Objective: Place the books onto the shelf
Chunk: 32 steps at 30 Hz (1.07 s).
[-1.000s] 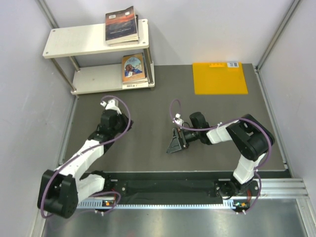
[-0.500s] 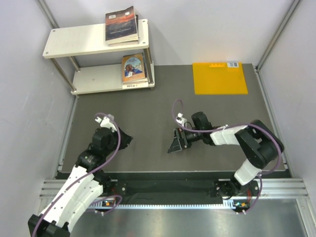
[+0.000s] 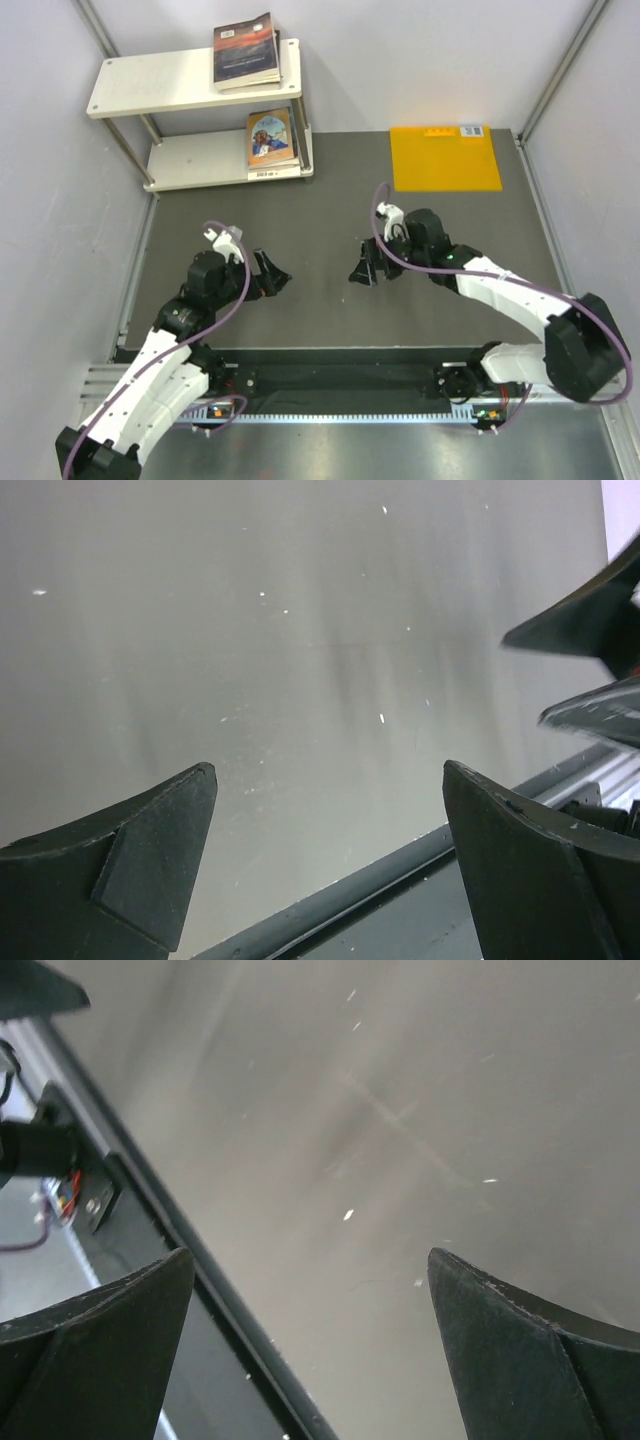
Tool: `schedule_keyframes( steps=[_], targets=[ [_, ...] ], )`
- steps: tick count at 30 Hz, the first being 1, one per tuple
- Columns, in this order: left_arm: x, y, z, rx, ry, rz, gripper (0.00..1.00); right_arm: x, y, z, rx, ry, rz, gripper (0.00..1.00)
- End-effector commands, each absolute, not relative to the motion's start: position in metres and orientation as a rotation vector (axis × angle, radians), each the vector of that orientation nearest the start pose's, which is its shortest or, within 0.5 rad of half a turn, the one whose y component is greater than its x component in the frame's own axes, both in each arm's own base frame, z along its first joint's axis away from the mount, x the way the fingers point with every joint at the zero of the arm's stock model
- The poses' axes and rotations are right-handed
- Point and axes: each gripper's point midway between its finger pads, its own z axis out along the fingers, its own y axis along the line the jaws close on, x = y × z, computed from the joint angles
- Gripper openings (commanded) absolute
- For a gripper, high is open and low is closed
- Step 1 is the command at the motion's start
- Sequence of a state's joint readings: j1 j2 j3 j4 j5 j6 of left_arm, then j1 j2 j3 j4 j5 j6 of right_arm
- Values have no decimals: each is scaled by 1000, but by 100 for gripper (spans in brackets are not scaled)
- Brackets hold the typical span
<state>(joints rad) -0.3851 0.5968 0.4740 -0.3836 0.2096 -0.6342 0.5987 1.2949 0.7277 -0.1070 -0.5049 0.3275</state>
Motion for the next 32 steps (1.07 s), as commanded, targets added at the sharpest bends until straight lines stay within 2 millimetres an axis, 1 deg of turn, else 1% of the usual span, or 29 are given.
schedule_keyframes(
  steps=[1, 2, 3, 4, 5, 6, 7, 8, 9, 11, 12, 15, 19, 24, 29, 31, 32],
  targets=[
    [221, -165, 178, -36, 2073, -891, 99, 251, 247, 156, -499, 2159, 868, 100],
    [223, -166, 178, -31, 2077, -888, 99, 251, 241, 164, -479, 2128, 851, 100],
    [225, -168, 182, -18, 2066, -893, 99, 256, 233, 166, -441, 2119, 804, 100],
    [228, -168, 178, -19, 2086, -886, 99, 260, 225, 168, -408, 2110, 779, 100],
    [230, -169, 182, -13, 2079, -883, 99, 259, 218, 171, -381, 2098, 758, 100],
    [233, -170, 177, -13, 2099, -873, 99, 267, 204, 170, -321, 2098, 695, 100],
    [234, -170, 178, -11, 2101, -873, 99, 269, 197, 173, -286, 2089, 677, 100],
    [236, -171, 178, -12, 2102, -869, 99, 270, 190, 173, -261, 2090, 665, 100],
    [238, -171, 176, -14, 2108, -866, 99, 275, 178, 173, -213, 2088, 644, 100],
    [240, -173, 174, -20, 2112, -875, 99, 277, 164, 173, -172, 2077, 631, 100],
    [242, -174, 173, -21, 2112, -879, 99, 281, 153, 173, -132, 2071, 628, 100],
    [243, -178, 170, -35, 2118, -904, 99, 284, 133, 168, -72, 2077, 631, 100],
    [245, -182, 172, -42, 2101, -935, 99, 284, 121, 158, -42, 2092, 634, 100],
    [245, -181, 171, -29, 2094, -930, 99, 286, 119, 154, -23, 2087, 653, 100],
    [241, -189, 177, 62, 2050, -973, 99, 289, 119, 147, -18, 2100, 661, 100],
    [244, -186, 171, 51, 2071, -942, 99, 291, 117, 142, -1, 2118, 653, 100],
    [250, -180, 168, 19, 2080, -892, 99, 293, 115, 140, 9, 2121, 639, 100]
  ],
)
